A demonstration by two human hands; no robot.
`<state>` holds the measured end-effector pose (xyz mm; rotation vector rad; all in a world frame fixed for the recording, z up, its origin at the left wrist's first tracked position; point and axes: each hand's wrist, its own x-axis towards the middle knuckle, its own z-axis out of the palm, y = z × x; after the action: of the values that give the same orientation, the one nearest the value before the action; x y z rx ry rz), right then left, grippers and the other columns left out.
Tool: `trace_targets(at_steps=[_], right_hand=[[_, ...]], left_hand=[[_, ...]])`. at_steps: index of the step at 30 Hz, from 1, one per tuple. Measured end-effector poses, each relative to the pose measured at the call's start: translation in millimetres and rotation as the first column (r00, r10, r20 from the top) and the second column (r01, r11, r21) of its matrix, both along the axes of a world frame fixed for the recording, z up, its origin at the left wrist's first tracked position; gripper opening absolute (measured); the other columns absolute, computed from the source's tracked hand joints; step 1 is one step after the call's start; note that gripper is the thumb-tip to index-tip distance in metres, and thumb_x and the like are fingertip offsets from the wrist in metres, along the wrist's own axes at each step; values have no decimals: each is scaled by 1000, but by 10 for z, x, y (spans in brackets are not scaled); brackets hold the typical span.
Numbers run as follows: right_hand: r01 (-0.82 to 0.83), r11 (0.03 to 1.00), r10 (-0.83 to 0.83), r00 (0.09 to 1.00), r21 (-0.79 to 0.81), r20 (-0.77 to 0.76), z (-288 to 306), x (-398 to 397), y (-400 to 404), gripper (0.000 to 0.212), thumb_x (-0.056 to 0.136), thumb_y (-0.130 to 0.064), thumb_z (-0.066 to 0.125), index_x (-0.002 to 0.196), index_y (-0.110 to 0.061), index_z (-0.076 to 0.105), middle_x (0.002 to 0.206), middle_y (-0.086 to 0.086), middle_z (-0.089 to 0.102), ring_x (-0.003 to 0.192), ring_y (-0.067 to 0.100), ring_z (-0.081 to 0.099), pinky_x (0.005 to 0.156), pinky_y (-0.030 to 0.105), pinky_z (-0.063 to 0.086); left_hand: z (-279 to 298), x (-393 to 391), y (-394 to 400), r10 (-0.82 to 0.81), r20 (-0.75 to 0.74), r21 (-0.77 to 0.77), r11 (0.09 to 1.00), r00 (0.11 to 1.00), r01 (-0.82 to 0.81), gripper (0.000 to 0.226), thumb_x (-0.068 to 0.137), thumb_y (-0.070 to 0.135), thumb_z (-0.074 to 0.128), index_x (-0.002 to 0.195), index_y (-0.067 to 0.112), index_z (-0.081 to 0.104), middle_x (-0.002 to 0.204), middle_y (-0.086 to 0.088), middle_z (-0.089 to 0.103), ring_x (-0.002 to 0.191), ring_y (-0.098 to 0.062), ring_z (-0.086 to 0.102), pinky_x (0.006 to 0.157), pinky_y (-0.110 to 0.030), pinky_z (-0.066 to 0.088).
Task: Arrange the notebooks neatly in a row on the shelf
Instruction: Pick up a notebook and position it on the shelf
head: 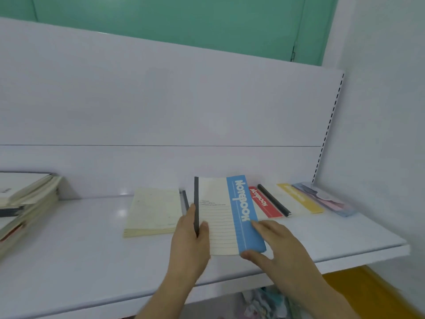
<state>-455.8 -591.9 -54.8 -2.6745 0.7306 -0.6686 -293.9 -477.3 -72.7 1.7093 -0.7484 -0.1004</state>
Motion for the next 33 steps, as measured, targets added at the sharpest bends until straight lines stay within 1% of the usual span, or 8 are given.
trace_targets(at_steps=[4, 7, 11, 18, 23, 26, 28, 33], right_hand=[[-32, 996, 33, 999, -88, 3, -57, 277, -349, 70, 87, -63, 51, 146, -30, 34, 138, -21, 37, 120, -4, 31, 96, 7, 19], [-70, 988, 67, 997, -135, -28, -129, 521, -614, 71, 86, -64, 50, 146, -27, 36, 139, -17, 41, 121, -1, 33, 96, 8, 21], [-101, 983, 92, 994, -151, -65, -234, 796, -956, 68, 88, -62, 51, 142, -23, 43, 135, -14, 44, 123, 2, 34, 100, 12, 22], [-202, 963, 177, 973, -180, -149, -426, 1184, -1229, 78, 81, -71, 34, 138, -20, 50, 130, -11, 51, 125, 6, 38, 99, 11, 21], [-258, 951, 225, 956, -172, -187, -496, 1242, -1401, 71, 89, -68, 40, 143, -21, 44, 138, -13, 48, 136, 6, 26, 110, 16, 14], [-314, 932, 277, 939, -180, -203, -532, 1284, -1389, 89, 82, -80, 15, 139, -21, 49, 135, -11, 53, 136, 10, 30, 113, 21, 19], [-330, 926, 291, 933, -184, -213, -576, 1318, -1430, 92, 80, -82, 12, 136, -22, 53, 129, -11, 55, 134, 12, 34, 114, 25, 24], [-360, 918, 323, 922, -167, -213, -570, 1337, -1481, 74, 86, -72, 27, 133, -22, 55, 119, -12, 51, 122, 8, 38, 105, 23, 35]], left_hand=[[-81, 351, -155, 31, 304, 238, 965, 952, -107, 42, 97, 36, 50, 138, 26, 45, 105, 7, 55, 98, -12, 51, 83, -24, 45], [-80, 589, -259, -95, 451, 477, 866, 887, -149, 76, 90, 66, 46, 151, 25, 27, 128, 8, 54, 117, -17, 47, 101, -34, 41], [-85, 865, -387, -328, 522, 698, 694, 787, -174, 96, 76, 84, 44, 149, 23, 30, 138, 7, 46, 135, -17, 32, 118, -39, 19], [-249, 1185, -570, -406, 521, 783, 578, 751, -231, 58, 85, 74, 43, 107, 22, 59, 116, 2, 56, 123, -20, 43, 113, -38, 24], [-313, 1173, -616, -388, 545, 798, 511, 743, -319, 78, 78, 81, 22, 124, 27, 55, 133, 1, 53, 142, -25, 27, 120, -47, 11], [-269, 1159, -622, -379, 500, 835, 450, 779, -317, 82, 79, 83, 21, 134, 29, 48, 143, -4, 48, 148, -28, 18, 121, -53, 2], [-224, 1188, -622, -393, 480, 840, 465, 785, -280, 88, 70, 86, 15, 128, 30, 51, 131, 0, 55, 140, -25, 29, 120, -46, 12], [-208, 1281, -579, -389, 447, 826, 525, 806, -204, 65, 84, 77, 44, 120, 26, 58, 110, 7, 60, 124, -18, 41, 111, -32, 27]])
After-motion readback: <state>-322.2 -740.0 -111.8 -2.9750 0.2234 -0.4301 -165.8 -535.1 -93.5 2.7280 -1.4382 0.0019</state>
